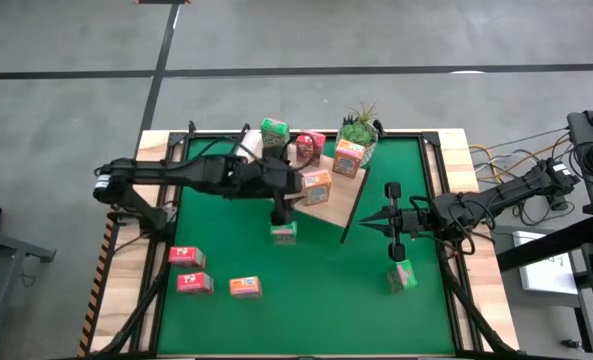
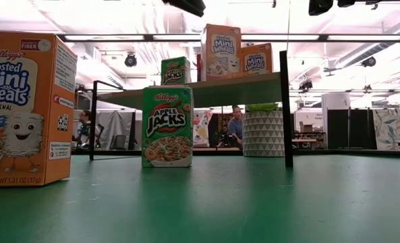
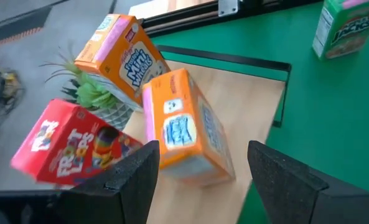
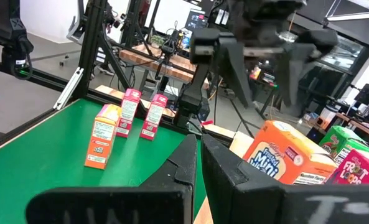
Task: Stack cereal on shelf
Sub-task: Put the top orange cereal box aligned with the other orange cereal box on the shelf
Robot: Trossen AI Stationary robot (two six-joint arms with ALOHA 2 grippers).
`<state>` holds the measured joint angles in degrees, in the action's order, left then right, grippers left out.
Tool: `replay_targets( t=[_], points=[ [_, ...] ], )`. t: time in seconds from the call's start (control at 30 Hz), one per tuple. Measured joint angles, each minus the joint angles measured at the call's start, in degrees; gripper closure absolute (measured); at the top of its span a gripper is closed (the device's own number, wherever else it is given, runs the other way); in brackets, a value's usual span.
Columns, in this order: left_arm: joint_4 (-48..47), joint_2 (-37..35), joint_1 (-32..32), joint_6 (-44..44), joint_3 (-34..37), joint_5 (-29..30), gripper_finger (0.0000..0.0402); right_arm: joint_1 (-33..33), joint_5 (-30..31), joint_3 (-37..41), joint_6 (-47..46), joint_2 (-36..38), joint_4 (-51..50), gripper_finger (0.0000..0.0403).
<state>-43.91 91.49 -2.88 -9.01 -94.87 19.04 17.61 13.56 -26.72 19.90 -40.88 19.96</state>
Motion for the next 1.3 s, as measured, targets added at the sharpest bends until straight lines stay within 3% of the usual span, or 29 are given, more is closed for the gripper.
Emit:
replay_targets(
  t=[0.2, 0.33, 0.63, 0.9, 1.1, 1.3],
  points=[
    [-0.77, -4.42, -7.95, 3.03, 4.60, 8.11, 0.0174, 0.00, 0.03, 0.00, -0.55, -0.04, 0.52, 0.0390],
    [4.13, -8.26, -13.97, 4.40, 10.92, 11.83, 0.0174, 0.00, 0.12, 0.00, -0.85, -0.29, 1.28, 0.0390],
    [24.38, -19.42, -22.89, -0.42, 30.55, 13.32, 0.0174, 0.00, 4.54, -0.82, -4.68, -2.53, 3.13, 0.0390],
    [46.94, -30.89, -23.70, -7.19, 49.44, 13.52, 0.0174, -0.35, 10.47, -7.69, -6.94, -10.97, 2.84, 0.0390],
    [61.55, -37.82, -23.38, -15.42, 58.93, 13.66, 0.0174, -3.76, 11.96, -19.77, -8.64, -16.28, -11.28, 0.0390],
    [62.87, -43.44, -23.10, -17.24, 61.76, 14.69, 0.0174, -9.64, 11.05, -35.91, -11.93, -21.33, -32.86, 0.0390]
  ],
)
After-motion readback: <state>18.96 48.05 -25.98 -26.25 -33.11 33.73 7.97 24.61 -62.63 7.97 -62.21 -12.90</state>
